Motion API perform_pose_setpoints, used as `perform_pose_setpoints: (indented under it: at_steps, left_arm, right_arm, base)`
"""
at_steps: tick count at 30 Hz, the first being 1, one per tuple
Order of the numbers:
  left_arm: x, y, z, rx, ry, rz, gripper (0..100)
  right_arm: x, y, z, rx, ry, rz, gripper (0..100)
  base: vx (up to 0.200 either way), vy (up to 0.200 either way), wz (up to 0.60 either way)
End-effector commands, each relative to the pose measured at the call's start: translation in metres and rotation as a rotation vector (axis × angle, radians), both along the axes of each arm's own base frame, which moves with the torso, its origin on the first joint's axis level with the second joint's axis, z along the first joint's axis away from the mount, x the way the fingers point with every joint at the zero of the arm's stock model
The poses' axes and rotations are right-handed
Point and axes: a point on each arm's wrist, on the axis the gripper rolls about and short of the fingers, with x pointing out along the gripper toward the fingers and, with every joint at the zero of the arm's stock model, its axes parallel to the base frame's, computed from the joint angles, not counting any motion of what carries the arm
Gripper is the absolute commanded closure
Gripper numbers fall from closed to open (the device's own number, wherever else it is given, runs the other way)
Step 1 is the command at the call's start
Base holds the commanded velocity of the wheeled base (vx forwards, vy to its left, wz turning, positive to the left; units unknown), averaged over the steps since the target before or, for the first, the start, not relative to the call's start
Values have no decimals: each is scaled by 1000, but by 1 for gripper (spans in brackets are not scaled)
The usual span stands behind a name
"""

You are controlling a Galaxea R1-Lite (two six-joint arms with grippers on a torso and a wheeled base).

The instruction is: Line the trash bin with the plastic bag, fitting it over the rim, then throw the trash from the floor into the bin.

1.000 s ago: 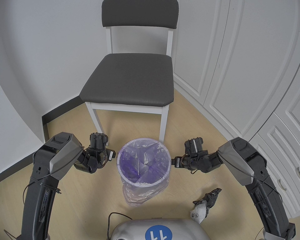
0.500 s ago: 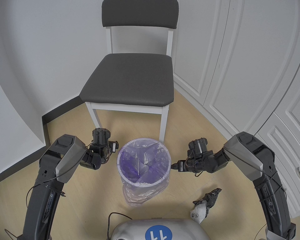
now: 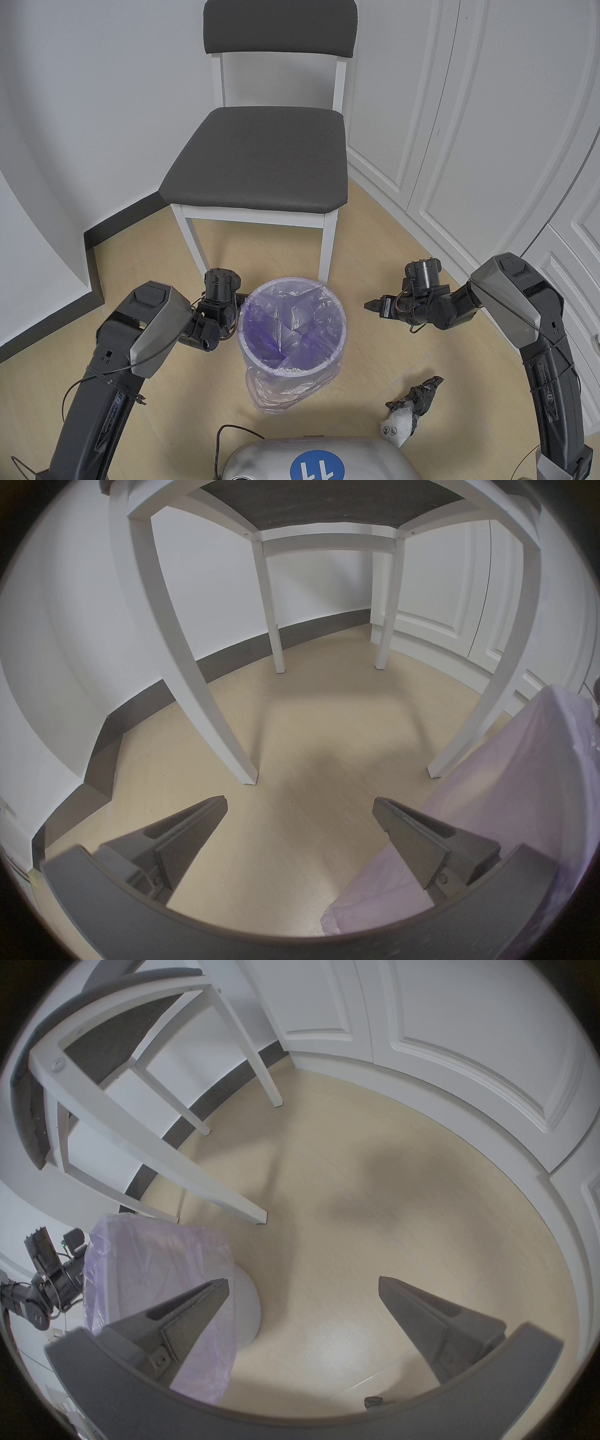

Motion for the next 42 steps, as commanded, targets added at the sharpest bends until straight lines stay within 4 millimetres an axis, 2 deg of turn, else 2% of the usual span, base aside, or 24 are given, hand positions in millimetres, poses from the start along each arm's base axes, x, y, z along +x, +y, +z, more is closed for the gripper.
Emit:
perform_pose_setpoints:
  at_steps: [1, 4, 12, 18, 21, 22, 23, 25, 26, 27, 28, 30, 32, 33, 35, 42]
  left_arm:
    - [-5, -15, -8, 1, 15, -31, 0]
    - [-8, -28, -6, 3, 18, -54, 0]
    - [-13, -44, -13, 16, 57, -84, 0]
    - [-17, -32, -14, 42, 101, -64, 0]
    - [-47, -11, 14, 79, 190, -61, 0]
    - [-47, -11, 14, 79, 190, -61, 0]
    - [-71, -3, 29, 96, 234, -84, 0]
    - [-83, 1, 36, 104, 256, -99, 0]
    - [-103, 6, 47, 115, 281, -105, 0]
    - [-108, 8, 50, 117, 288, -107, 0]
    - [-126, 14, 61, 120, 296, -111, 0]
    - [-143, 19, 72, 118, 294, -116, 0]
    - [-145, 20, 72, 118, 296, -116, 0]
    - [-170, 26, 80, 106, 301, -142, 0]
    - [-184, 30, 77, 94, 315, -175, 0]
    - [-212, 48, 64, 124, 298, -183, 0]
  right_arm:
    - [2, -5, 3, 1, -10, -9, 0]
    - [3, -5, 3, 0, -10, -9, 0]
    - [9, -14, 8, 4, -33, -28, 0]
    - [10, -16, 12, 0, -44, -31, 0]
    - [11, -21, 22, -38, -71, -23, 0]
    - [11, -21, 22, -38, -71, -23, 0]
    - [12, -28, 25, -85, -82, -21, 0]
    - [13, -31, 25, -108, -92, -16, 0]
    - [14, -38, 26, -138, -100, -10, 0]
    - [15, -40, 26, -145, -102, -9, 0]
    - [15, -46, 24, -174, -103, -5, 0]
    - [15, -54, 21, -212, -99, -6, 0]
    - [15, -55, 21, -219, -99, -7, 0]
    - [14, -67, 16, -305, -95, -12, 0]
    - [14, -74, 14, -373, -97, -20, 0]
    - [15, -87, 7, -515, -86, -62, 0]
  base:
    - [0, 0, 0]
    - [0, 0, 0]
    - [0, 0, 0]
    - [0, 0, 0]
    - [0, 0, 0]
    - [0, 0, 0]
    - [0, 0, 0]
    - [0, 0, 0]
    - [0, 0, 0]
    - [0, 0, 0]
    - [0, 0, 0]
    - [0, 0, 0]
    - [0, 0, 0]
    - [0, 0, 0]
    - [0, 0, 0]
    - [0, 0, 0]
